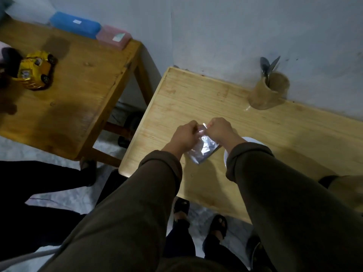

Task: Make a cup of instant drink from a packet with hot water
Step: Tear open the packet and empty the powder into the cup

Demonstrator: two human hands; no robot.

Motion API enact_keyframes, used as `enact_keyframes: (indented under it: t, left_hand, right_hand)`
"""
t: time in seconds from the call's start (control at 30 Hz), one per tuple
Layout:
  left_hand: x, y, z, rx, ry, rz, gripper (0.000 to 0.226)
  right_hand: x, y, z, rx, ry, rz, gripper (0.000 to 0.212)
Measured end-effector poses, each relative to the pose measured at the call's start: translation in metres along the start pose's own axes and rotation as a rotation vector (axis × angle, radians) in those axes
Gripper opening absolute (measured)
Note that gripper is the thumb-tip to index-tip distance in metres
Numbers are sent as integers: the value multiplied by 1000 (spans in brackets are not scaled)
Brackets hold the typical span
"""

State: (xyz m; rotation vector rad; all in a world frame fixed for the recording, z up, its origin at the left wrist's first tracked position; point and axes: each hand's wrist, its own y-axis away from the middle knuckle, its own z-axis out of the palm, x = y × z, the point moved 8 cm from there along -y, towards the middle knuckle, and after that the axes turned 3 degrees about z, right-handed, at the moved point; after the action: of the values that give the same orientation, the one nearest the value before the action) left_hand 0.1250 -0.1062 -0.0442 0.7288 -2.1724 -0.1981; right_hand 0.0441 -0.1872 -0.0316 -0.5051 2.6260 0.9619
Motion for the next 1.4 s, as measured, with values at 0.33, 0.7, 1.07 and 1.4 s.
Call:
enact_keyframes:
  t: [0.33, 0.7, 1.07, 1.4]
  left_hand:
    - [69, 0, -23, -78, 30, 107, 22]
    - [139, 21, -10, -17, 89, 146, 24]
    - [174, 46, 27, 47, 210, 39, 25]
    - [175, 59, 32, 78, 301, -37, 30]
  right_hand:
    - [15, 33, -69, 135, -383, 25, 30]
    - [56, 74, -123, 252, -480, -56, 30]
    - [84, 106, -149, 439, -267, -322, 10]
    - [85, 122, -153, 387, -191, -377, 8]
